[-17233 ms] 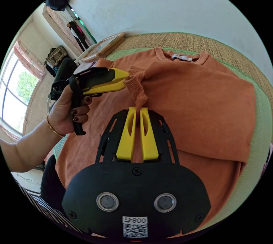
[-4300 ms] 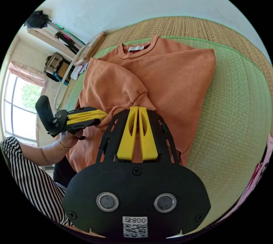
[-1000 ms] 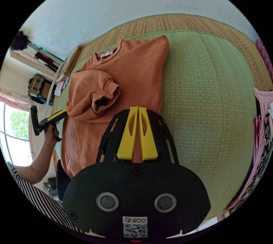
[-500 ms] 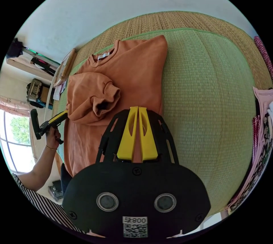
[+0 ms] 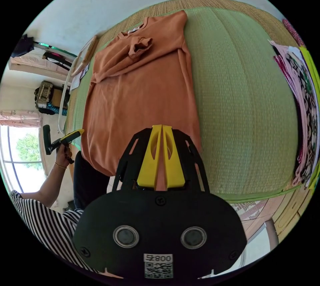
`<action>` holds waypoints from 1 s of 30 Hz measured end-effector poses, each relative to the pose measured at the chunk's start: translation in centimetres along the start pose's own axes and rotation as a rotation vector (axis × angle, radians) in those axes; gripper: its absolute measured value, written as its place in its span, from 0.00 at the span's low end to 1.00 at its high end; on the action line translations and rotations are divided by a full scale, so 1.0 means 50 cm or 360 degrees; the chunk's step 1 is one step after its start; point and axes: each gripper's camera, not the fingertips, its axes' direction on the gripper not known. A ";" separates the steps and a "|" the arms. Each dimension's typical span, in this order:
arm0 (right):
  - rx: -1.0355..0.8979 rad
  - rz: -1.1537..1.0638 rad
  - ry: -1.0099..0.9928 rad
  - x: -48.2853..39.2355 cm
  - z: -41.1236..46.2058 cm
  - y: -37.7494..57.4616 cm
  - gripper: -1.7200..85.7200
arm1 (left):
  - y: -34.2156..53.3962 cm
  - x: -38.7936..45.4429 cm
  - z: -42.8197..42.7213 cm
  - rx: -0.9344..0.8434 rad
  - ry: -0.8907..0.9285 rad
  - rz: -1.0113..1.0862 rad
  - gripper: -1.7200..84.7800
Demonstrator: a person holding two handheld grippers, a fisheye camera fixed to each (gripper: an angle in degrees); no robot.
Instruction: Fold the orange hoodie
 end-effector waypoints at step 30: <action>-0.0049 0.0184 -0.0146 0.023 -0.010 0.365 0.02 | 0.382 -0.055 0.091 -0.0070 0.0266 -0.0257 0.02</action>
